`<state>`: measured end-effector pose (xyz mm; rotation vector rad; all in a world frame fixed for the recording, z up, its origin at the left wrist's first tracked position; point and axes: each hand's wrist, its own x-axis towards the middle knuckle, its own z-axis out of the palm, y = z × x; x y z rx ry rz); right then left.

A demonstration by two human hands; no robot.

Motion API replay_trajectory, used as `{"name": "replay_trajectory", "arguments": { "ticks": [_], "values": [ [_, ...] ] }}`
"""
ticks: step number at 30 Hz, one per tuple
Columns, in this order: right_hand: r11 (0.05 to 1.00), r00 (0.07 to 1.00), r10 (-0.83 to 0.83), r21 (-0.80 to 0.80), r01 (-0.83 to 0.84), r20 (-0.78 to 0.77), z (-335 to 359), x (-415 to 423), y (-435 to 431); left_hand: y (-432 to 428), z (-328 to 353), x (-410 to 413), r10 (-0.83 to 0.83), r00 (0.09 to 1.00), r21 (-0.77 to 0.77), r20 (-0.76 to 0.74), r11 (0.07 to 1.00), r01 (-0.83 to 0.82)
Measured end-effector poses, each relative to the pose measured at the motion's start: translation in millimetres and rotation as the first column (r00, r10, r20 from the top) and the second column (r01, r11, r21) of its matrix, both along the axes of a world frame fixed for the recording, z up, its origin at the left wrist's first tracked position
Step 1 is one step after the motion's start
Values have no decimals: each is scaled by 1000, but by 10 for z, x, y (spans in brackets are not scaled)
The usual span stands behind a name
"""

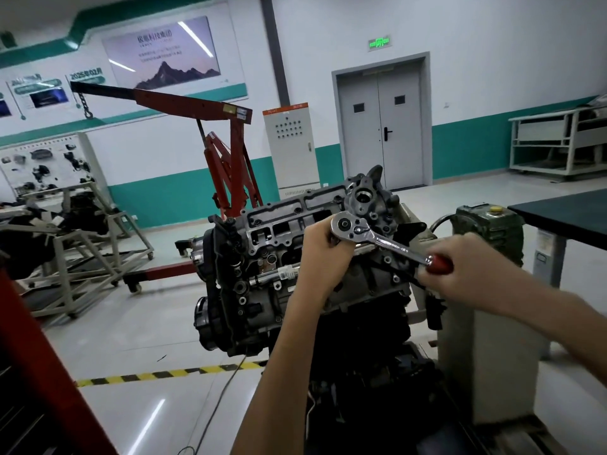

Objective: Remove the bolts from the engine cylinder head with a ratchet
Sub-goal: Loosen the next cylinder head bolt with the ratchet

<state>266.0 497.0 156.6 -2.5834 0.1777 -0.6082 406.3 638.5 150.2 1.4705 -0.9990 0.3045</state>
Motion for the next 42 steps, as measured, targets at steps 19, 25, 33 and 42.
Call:
{"name": "replay_trajectory", "arguments": {
  "ticks": [19, 25, 33, 42],
  "values": [
    [990, 992, 122, -75, -121, 14, 64, -68, -146, -48, 24, -32, -17, 1000, 30, -12, 999, 17],
    [951, 965, 33, 288, -110, 260, -573, -56, 555, -85, -94, -22, 25, 996, -114, -90, 993, -35],
    [806, 948, -18, 566, -175, 319, -760, 144, 1161, -72, -53, -65, -6, 998, -115, -63, 993, -2],
    [994, 995, 59, -93, -52, 80, -150, -63, -62, -82, -53, -65, 50, 997, -76, -64, 996, -55]
  ]
}}
